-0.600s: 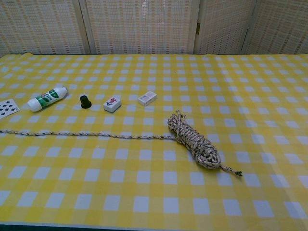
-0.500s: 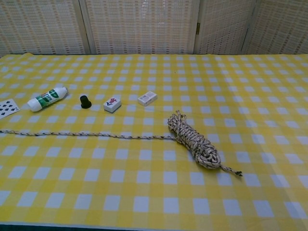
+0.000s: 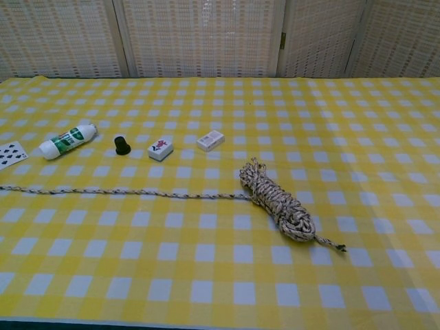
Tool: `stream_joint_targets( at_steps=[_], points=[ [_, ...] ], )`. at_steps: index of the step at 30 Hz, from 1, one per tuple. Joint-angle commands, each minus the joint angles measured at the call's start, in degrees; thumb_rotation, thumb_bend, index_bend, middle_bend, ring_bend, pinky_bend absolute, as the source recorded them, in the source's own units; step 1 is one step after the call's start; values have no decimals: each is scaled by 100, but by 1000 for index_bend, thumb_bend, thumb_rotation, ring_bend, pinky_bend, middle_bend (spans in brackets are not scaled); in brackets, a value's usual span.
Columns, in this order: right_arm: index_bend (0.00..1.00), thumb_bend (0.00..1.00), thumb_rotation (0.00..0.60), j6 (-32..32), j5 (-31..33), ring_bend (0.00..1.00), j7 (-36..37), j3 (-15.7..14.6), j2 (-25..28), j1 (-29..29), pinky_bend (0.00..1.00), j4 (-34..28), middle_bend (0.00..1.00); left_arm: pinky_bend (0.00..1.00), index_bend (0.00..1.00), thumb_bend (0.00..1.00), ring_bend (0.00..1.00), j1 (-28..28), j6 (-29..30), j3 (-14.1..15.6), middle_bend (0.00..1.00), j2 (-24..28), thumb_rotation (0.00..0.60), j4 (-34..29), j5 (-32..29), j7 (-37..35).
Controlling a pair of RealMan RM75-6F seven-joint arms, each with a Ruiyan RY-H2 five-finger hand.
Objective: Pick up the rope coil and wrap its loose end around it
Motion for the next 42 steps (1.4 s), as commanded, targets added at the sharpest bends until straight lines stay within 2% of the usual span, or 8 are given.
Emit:
stream_joint_targets(
  at_steps=[1,7,11,18,23,30,42],
  points=[
    [0,443,600,-60,-91,153,5,-14,-17,74,10,-35,76,0,175,149,101,11,26,5,97,6,600,0,18,-18],
    [0,436,600,-263,-435,123,52,-23,-119,355,10,-168,65,0,176,148,102,27,45,20,98,22,600,-23,43,-32],
    [0,309,600,-613,-670,121,67,-6,-143,695,7,-333,63,0,176,148,101,21,52,24,97,60,600,-49,80,-26],
    [0,215,600,-1520,-741,82,-337,89,-348,1390,0,-651,41,0,176,148,102,36,75,47,97,94,600,-99,127,-38],
    [0,186,600,-2107,-439,49,-809,264,-682,1835,0,-783,9,0,175,148,102,58,116,56,97,111,600,-135,152,-37],
    [0,185,600,-2709,269,14,-1617,488,-1484,2334,0,-650,0,0,173,148,103,88,143,79,97,154,600,-160,177,-43],
    [0,186,600,-3050,902,3,-2238,661,-2560,2970,0,-89,0,0,161,148,103,184,231,118,97,202,600,-167,191,-120]
  ],
)
